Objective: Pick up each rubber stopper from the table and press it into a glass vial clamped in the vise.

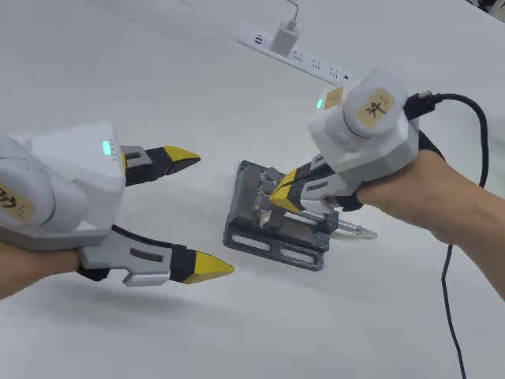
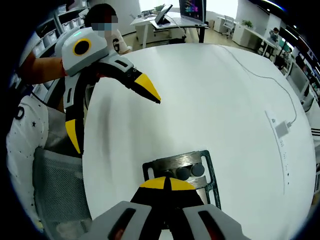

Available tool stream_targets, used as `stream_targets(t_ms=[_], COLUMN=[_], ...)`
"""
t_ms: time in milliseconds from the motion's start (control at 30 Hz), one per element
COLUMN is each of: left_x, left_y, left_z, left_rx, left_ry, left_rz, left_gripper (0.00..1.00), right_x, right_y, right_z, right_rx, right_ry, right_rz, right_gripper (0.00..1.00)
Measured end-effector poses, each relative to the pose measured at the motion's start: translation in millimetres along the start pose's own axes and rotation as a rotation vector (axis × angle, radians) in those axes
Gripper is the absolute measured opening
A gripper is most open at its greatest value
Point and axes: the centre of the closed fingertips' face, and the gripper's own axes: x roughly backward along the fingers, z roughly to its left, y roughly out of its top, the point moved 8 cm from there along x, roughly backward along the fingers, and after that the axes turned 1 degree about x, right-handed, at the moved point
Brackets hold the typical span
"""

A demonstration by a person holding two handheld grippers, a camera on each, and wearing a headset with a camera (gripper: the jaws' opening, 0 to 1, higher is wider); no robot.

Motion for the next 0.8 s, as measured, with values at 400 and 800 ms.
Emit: stream_targets(t_ms=[400,800], left_x=[3.8,8.7], left_y=[0.3,1.6], left_z=[-0.3,2.1], left_rx=[-0.026,-0.018], left_ry=[-0.006,0.000], left_rz=[0.052,0.078], left_gripper=[0.83,0.93], right_x=[26.8,41.7], right_y=[-34.1,-78.4], right_z=[9.9,24.1], right_rx=[-0.127,-0.232], right_ry=[-0.038,-0.084], right_rz=[-0.154,-0.313], right_gripper=[0.07,0.32])
